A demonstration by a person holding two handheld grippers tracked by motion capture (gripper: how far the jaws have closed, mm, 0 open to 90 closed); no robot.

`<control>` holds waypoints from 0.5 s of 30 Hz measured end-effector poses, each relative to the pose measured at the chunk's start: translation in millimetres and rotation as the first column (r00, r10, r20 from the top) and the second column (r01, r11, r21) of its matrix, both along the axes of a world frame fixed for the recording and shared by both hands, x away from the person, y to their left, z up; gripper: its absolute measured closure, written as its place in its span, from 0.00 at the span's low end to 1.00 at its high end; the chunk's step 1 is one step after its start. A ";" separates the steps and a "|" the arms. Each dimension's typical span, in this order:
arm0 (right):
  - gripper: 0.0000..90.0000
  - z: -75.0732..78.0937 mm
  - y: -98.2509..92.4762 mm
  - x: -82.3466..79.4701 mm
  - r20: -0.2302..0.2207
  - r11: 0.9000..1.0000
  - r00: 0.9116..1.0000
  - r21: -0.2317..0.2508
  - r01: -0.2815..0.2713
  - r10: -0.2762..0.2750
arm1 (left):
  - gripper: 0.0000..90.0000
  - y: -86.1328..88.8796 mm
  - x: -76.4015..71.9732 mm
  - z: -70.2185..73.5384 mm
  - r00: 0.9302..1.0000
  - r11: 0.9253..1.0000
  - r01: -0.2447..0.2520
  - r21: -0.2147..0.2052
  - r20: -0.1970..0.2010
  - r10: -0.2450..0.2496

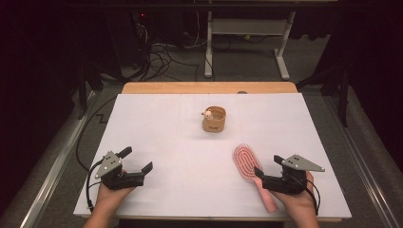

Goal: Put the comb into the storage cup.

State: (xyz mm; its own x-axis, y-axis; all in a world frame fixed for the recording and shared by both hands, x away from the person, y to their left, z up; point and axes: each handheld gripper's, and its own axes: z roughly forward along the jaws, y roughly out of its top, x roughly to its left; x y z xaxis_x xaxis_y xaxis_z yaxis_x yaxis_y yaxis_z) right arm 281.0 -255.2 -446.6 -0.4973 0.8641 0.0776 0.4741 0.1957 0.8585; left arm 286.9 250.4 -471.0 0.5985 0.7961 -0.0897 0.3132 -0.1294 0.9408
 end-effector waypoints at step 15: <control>0.00 -0.6 9.1 -1.3 -0.009 0.999 0.999 -0.025 -0.039 0.039 | 0.01 -0.1 -0.1 -0.1 1.000 1.000 -0.002 -0.006 0.000 0.002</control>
State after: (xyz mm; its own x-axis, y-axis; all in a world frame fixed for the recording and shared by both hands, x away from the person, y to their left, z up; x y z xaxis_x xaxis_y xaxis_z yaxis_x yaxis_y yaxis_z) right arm 279.7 -246.1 -447.2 -0.5303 0.8456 0.0610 0.4733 0.2355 0.8488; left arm 286.8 250.3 -471.2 0.5969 0.7967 -0.0945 0.3130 -0.1228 0.9418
